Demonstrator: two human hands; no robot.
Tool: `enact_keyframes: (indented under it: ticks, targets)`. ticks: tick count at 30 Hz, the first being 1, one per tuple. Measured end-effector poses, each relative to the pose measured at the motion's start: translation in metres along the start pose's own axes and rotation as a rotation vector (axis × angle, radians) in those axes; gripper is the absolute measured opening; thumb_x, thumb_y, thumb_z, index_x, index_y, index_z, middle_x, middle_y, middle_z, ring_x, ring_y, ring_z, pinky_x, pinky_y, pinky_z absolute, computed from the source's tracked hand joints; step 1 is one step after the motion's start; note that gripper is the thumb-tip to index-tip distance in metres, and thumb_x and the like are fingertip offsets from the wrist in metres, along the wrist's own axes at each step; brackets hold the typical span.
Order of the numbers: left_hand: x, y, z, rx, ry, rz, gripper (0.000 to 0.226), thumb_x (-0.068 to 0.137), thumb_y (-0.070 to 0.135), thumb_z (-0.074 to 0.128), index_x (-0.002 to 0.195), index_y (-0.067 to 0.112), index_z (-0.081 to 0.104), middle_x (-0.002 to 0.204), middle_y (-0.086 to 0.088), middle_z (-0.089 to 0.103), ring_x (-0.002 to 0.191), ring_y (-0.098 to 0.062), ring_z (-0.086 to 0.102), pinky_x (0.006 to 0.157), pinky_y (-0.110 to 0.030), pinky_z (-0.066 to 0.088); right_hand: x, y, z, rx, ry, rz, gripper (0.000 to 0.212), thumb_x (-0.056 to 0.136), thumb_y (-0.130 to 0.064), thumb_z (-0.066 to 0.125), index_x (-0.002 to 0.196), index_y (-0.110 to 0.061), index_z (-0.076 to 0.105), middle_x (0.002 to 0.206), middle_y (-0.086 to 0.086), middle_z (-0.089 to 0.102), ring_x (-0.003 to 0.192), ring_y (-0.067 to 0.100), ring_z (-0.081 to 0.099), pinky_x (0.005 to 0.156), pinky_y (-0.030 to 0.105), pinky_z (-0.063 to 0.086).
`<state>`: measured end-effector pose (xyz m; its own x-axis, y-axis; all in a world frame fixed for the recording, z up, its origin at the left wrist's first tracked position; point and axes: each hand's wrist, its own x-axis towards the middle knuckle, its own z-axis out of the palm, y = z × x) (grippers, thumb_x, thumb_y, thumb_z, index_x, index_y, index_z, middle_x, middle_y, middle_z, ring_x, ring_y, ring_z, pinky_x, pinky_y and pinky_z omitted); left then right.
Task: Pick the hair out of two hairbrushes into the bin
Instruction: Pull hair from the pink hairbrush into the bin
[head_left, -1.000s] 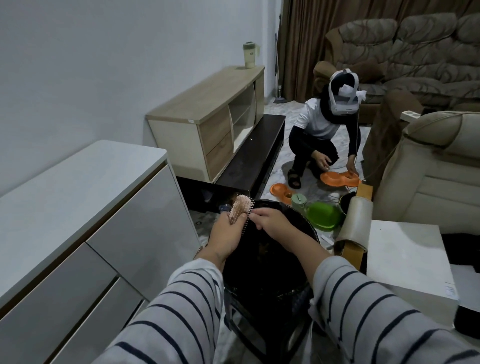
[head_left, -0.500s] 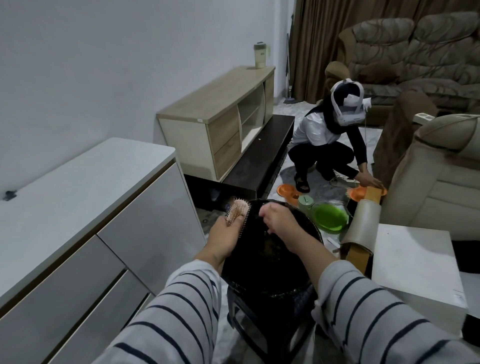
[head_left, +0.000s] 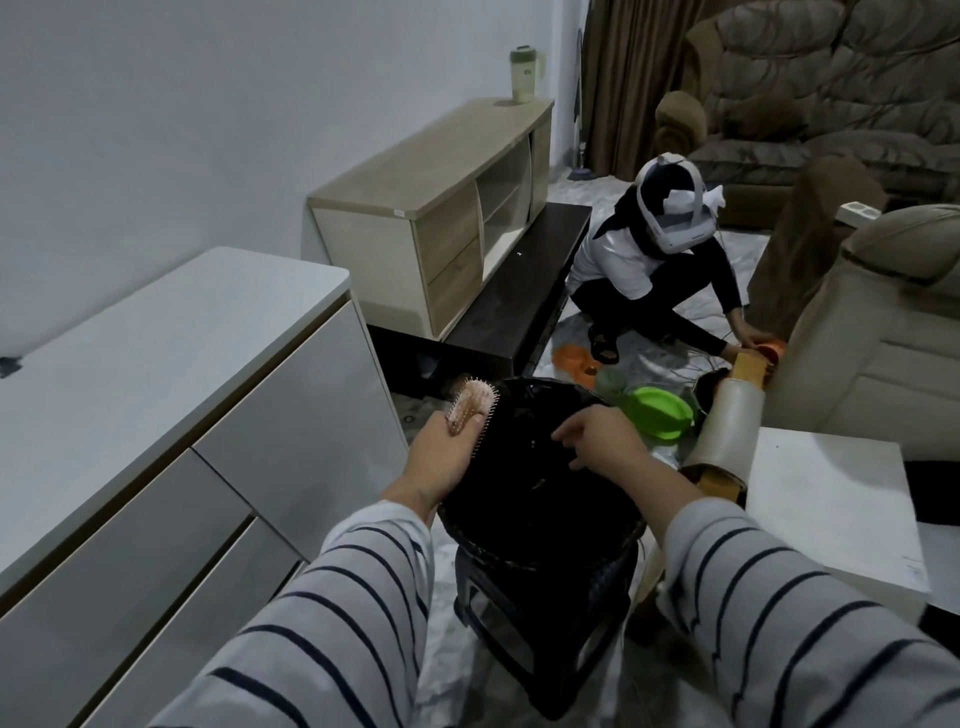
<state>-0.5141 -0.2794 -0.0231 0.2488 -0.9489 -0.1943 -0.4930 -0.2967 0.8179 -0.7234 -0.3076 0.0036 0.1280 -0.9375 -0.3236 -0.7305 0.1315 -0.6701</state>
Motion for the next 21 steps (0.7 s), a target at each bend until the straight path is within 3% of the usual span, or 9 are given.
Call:
enact_keyframes:
  ticks: [3, 5, 8, 10, 13, 17, 21]
  targets:
    - [0.004, -0.004, 0.000, 0.017, -0.052, 0.013, 0.052, 0.081, 0.059, 0.052, 0.099, 0.011, 0.062, 0.086, -0.012, 0.067, 0.089, -0.031, 0.067, 0.067, -0.030, 0.040, 0.002, -0.010, -0.007, -0.225, 0.117, -0.021, 0.022, 0.085, -0.032, 0.064, 0.065, -0.027, 0.061, 0.074, -0.004, 0.065, 0.077, 0.020, 0.064, 0.080, 0.038, 0.051]
    - [0.007, -0.008, 0.000, 0.051, -0.101, 0.017, 0.047, 0.086, 0.055, 0.054, 0.101, 0.011, 0.059, 0.093, -0.016, 0.067, 0.093, -0.033, 0.065, 0.068, -0.031, 0.041, 0.007, -0.015, -0.005, -0.326, 0.191, -0.012, 0.032, 0.088, -0.047, 0.055, 0.066, -0.025, 0.062, 0.066, -0.007, 0.058, 0.076, 0.019, 0.056, 0.082, 0.037, 0.038]
    - [0.011, -0.007, -0.003, 0.134, -0.167, 0.036, 0.039, 0.084, 0.057, 0.054, 0.094, 0.019, 0.054, 0.091, -0.010, 0.066, 0.089, -0.032, 0.065, 0.074, -0.036, 0.049, 0.014, -0.023, -0.002, -0.091, 0.089, -0.042, 0.016, 0.093, -0.033, 0.052, 0.096, -0.028, 0.067, 0.090, -0.003, 0.063, 0.090, 0.020, 0.059, 0.084, 0.037, 0.043]
    - [0.014, -0.001, -0.004, 0.150, -0.196, 0.054, 0.042, 0.077, 0.062, 0.054, 0.090, 0.022, 0.056, 0.089, -0.008, 0.067, 0.088, -0.033, 0.067, 0.079, -0.040, 0.052, 0.018, -0.028, 0.000, 0.073, 0.026, -0.081, 0.025, 0.091, -0.025, 0.057, 0.115, -0.024, 0.061, 0.107, 0.002, 0.063, 0.095, 0.019, 0.059, 0.078, 0.029, 0.044]
    - [0.016, 0.006, -0.003, 0.175, -0.231, 0.083, 0.039, 0.077, 0.061, 0.055, 0.089, 0.024, 0.055, 0.090, -0.008, 0.068, 0.091, -0.034, 0.067, 0.083, -0.042, 0.053, 0.020, -0.038, 0.004, 0.188, 0.047, -0.117, 0.040, 0.088, -0.028, 0.062, 0.127, -0.024, 0.057, 0.115, 0.002, 0.059, 0.100, 0.014, 0.055, 0.081, 0.023, 0.038]
    - [0.018, 0.010, -0.002, 0.260, -0.287, 0.150, 0.032, 0.088, 0.049, 0.058, 0.098, 0.019, 0.055, 0.086, -0.001, 0.062, 0.086, -0.028, 0.064, 0.081, -0.040, 0.050, 0.022, -0.043, 0.013, 0.073, 0.102, -0.179, 0.036, 0.087, -0.033, 0.063, 0.122, -0.026, 0.062, 0.108, -0.001, 0.058, 0.094, 0.010, 0.051, 0.080, 0.022, 0.037]
    - [0.019, 0.011, -0.004, 0.286, -0.309, 0.184, 0.035, 0.089, 0.050, 0.057, 0.101, 0.017, 0.058, 0.089, -0.001, 0.062, 0.088, -0.023, 0.061, 0.078, -0.037, 0.045, 0.021, -0.045, 0.019, 0.080, 0.296, -0.198, 0.012, 0.084, -0.021, 0.067, 0.093, -0.017, 0.075, 0.096, 0.001, 0.067, 0.086, 0.012, 0.058, 0.075, 0.022, 0.042]
